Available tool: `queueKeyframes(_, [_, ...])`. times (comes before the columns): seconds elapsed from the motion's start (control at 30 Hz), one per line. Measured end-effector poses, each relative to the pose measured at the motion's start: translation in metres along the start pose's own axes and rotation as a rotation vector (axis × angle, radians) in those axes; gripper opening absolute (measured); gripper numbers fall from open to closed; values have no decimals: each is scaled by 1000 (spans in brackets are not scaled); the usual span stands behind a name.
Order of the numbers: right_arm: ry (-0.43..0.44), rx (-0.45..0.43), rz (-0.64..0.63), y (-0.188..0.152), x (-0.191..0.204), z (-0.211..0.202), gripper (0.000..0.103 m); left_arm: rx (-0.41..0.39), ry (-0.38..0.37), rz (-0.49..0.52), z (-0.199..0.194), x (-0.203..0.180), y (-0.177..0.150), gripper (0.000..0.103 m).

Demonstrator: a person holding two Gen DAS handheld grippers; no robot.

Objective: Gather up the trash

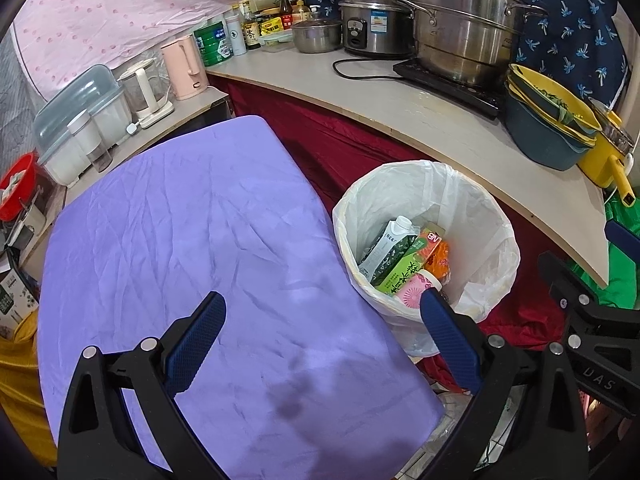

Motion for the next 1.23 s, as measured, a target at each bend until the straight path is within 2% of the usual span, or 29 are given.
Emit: queueKeyframes(1.23, [-1, -7, -2, -6, -2, -12, 96, -1, -17, 3, -11, -7, -4, 93])
Point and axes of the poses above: each gripper's, at about its wrist camera, not at the fingertips, and z roughly the way its jaws point, x to its left, y to its top, the point moved 8 cm from there along z, roughly the way its jaws point, and after that the axes turned 4 degrees about -z, right-handed, at the moved point
